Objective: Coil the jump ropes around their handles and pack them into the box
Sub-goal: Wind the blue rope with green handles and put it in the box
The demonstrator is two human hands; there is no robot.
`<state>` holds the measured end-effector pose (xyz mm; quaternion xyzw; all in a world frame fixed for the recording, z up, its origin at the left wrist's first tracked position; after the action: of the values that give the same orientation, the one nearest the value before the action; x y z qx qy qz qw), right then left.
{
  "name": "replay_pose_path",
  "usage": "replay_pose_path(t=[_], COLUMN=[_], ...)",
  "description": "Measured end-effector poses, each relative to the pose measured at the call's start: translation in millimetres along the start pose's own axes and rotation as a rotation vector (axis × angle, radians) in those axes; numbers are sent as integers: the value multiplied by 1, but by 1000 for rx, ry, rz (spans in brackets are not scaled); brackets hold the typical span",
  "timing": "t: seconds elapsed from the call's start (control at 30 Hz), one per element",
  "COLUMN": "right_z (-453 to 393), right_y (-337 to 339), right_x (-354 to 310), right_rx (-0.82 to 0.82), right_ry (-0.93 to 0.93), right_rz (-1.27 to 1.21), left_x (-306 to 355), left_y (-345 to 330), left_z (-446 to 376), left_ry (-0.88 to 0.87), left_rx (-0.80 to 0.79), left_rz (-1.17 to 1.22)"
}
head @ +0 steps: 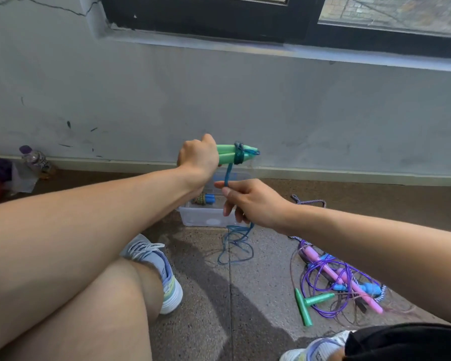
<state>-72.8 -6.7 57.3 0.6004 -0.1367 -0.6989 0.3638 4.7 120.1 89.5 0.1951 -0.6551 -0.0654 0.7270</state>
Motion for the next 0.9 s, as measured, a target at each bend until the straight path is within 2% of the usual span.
replay_pose_path(t=[0.13, 0.3, 0.4, 0.57, 0.63, 0.8, 0.9], right_z=[11, 13, 11, 11, 12, 12, 6], right_y=[21, 63, 80, 98, 103, 101, 80], right_x=[-32, -41, -34, -18, -7, 21, 29], right_rx=[22, 108, 89, 62, 27, -20, 24], right_ry=[72, 68, 78, 119, 115, 108, 98], right_rz=[297, 472, 521, 435, 316, 7, -65], left_x=[-8, -4, -1, 2, 3, 6, 9], left_y=[11, 14, 11, 4, 4, 3, -1], left_z=[-12, -4, 2, 17, 23, 22, 22], left_ry=[-132, -362, -444, -526, -511, -297, -139], left_rx=[54, 7, -116, -497, -554, -497, -333], left_rz=[-205, -311, -366, -339, -288, -32, 170])
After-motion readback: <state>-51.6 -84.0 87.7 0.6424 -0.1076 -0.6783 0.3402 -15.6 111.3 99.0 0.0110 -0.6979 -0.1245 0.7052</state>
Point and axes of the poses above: each hand's wrist, its own z-axis away from the middle knuckle, its own y-axis out of the back of the hand, x = y × z, the point moved 1 cm from there along -z, towards the middle knuckle, and after that the axes turned 13 degrees about z, right-handed, at the moved point
